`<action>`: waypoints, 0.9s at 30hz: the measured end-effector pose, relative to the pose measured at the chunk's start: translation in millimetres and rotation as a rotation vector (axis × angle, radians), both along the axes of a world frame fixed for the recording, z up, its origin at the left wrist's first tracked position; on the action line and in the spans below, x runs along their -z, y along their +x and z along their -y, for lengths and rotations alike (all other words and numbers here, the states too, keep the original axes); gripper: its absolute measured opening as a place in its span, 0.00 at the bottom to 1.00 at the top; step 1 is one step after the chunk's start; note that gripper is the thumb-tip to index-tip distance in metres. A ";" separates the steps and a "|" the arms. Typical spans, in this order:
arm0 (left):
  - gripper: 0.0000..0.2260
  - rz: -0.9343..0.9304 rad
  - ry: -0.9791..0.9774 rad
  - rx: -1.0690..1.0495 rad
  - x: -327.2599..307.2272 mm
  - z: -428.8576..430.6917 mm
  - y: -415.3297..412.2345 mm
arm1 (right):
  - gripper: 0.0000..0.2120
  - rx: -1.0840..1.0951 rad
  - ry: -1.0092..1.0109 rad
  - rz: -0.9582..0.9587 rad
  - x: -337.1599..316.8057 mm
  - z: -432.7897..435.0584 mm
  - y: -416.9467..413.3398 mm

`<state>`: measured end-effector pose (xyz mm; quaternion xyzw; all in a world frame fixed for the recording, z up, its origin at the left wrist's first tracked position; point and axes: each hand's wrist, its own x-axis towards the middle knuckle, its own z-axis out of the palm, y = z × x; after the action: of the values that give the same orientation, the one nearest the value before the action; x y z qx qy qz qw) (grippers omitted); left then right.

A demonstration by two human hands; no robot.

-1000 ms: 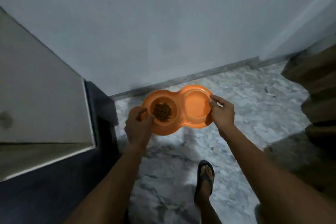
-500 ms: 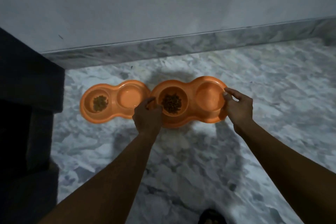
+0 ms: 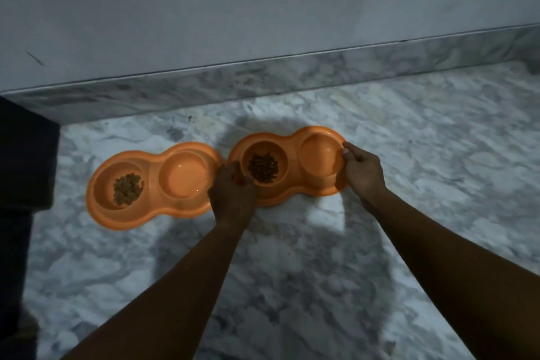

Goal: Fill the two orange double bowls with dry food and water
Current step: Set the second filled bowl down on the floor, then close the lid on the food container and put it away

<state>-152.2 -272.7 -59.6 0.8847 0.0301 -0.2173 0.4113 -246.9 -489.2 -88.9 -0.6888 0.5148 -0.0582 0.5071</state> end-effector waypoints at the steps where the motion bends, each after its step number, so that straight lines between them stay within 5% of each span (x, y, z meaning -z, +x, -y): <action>1: 0.21 -0.019 -0.015 0.028 -4.7 -0.3 -0.4 | 0.21 -0.029 -0.005 -0.043 -2.2 -3.8 -2.4; 11: 0.23 -0.130 0.080 0.326 -152.1 -84.0 -13.5 | 0.26 -0.032 -0.075 -0.142 -167.2 -125.2 -41.9; 18: 0.21 -0.043 0.039 0.527 -448.0 -191.7 2.4 | 0.19 -0.013 -0.049 0.009 -470.6 -261.8 -26.9; 22: 0.21 0.105 -0.078 0.527 -642.6 -267.3 22.0 | 0.15 0.010 -0.118 0.161 -665.4 -345.9 -2.5; 27: 0.16 0.427 -0.115 0.452 -810.8 -374.5 50.9 | 0.13 -0.111 -0.224 0.377 -835.2 -439.6 40.8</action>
<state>-101.3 101.7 751.1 0.8699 -0.2665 -0.1141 0.3991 -206.1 -49.6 746.3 -0.7450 0.3628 -0.2147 0.5170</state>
